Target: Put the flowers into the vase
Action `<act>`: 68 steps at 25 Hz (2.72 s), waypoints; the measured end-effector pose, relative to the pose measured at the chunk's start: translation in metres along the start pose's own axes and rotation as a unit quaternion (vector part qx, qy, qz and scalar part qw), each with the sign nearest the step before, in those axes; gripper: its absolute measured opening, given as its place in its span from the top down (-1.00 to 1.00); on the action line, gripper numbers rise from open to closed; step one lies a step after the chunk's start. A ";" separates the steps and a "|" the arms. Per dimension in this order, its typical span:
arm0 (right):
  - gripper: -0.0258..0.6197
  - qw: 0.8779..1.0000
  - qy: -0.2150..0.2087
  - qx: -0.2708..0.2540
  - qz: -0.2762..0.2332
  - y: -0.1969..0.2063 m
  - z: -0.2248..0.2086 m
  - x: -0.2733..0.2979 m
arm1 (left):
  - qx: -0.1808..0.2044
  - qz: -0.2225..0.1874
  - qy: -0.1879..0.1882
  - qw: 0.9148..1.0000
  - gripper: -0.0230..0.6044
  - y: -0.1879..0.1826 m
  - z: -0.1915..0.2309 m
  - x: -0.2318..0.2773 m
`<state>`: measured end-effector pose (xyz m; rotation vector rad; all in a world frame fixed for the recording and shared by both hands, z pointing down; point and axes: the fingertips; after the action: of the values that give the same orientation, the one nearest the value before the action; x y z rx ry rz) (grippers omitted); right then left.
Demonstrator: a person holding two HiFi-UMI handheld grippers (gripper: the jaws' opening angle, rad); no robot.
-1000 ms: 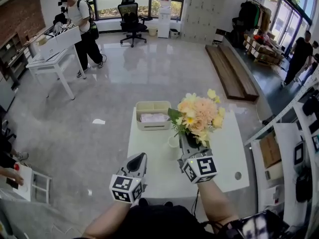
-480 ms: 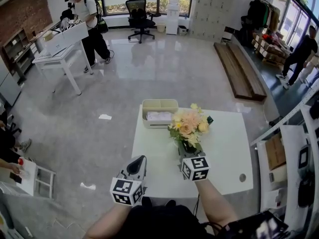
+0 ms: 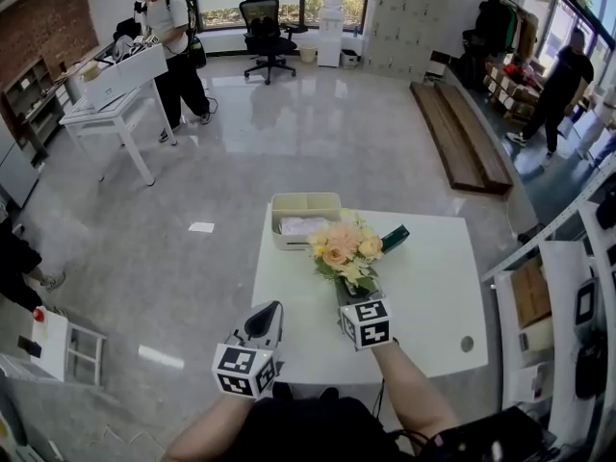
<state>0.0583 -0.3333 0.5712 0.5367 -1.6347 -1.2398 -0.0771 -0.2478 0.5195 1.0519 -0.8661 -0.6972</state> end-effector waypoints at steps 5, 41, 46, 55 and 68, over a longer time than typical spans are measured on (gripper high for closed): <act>0.71 1.000 0.014 0.010 0.012 0.001 -0.008 0.002 | 0.001 0.000 0.004 1.000 0.92 -0.001 -0.003 0.003; 0.43 0.993 -0.045 0.026 0.102 0.006 0.007 -0.035 | 0.009 -0.006 0.023 1.000 0.92 -0.005 -0.020 0.010; 0.72 0.996 -0.029 0.062 0.055 0.004 0.008 -0.064 | 0.011 -0.005 0.025 1.000 0.92 -0.006 -0.022 0.012; 0.91 0.987 0.022 0.130 -0.088 -0.019 0.004 -0.113 | 0.018 -0.009 0.038 0.999 0.92 -0.009 -0.036 0.017; 0.91 0.982 0.042 0.108 -0.152 -0.044 0.014 -0.127 | 0.026 -0.016 0.038 0.999 0.92 -0.015 -0.036 0.017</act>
<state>0.0915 -0.2425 0.4770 0.9919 -1.6687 -1.2429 -0.0384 -0.2509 0.5016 1.1342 -0.8073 -0.6611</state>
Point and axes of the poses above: the fingertips, and each gripper's own axes: x forward along the fingers, z to its left, y out of its underside
